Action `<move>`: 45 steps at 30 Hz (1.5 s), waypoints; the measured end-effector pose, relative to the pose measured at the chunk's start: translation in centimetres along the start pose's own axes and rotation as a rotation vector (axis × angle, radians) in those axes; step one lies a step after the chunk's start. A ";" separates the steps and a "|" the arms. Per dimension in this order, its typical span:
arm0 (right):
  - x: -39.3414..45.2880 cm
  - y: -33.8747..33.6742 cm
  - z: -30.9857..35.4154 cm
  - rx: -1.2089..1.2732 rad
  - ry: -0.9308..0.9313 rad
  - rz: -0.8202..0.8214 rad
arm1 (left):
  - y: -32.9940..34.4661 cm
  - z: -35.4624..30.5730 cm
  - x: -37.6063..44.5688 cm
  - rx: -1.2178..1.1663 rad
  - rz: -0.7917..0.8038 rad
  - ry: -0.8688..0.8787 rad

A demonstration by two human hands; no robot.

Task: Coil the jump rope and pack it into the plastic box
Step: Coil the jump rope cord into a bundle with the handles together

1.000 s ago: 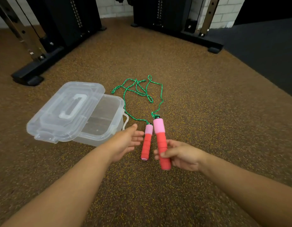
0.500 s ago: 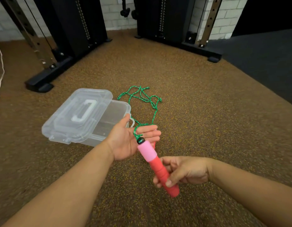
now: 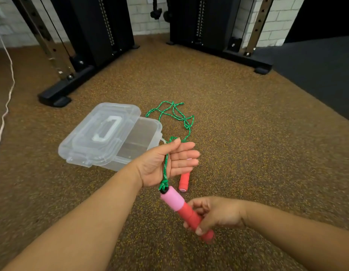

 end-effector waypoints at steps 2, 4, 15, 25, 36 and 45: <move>0.5 -0.2 -0.2 -0.114 -0.021 -0.114 | 0.0 0.0 0.0 -0.009 0.000 -0.003; 0.8 -0.4 -0.3 -0.202 -0.026 -0.204 | 0.1 0.2 0.0 -0.007 0.006 -0.012; -0.5 -4.8 5.3 -0.490 -0.541 -0.847 | 0.5 1.5 -1.4 0.092 0.157 -0.171; 2.9 -0.8 8.3 -0.771 -0.751 -0.748 | 0.0 1.0 -2.9 0.059 0.203 -0.161; 2.0 2.1 4.9 -0.700 -0.529 -0.629 | -1.8 -0.6 -2.2 -0.164 0.017 0.014; 1.4 4.1 6.1 -0.828 -0.525 -0.639 | -2.8 -1.0 -2.1 -0.204 -0.067 0.105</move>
Point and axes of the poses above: each hand's wrist, its own x-axis towards the middle knuckle, its own y-axis out of the palm, z = x × y, the point moved 3 cm from there along x, towards the middle knuckle, and after that the axes turned 4 degrees about -z, right-handed, at the moved point
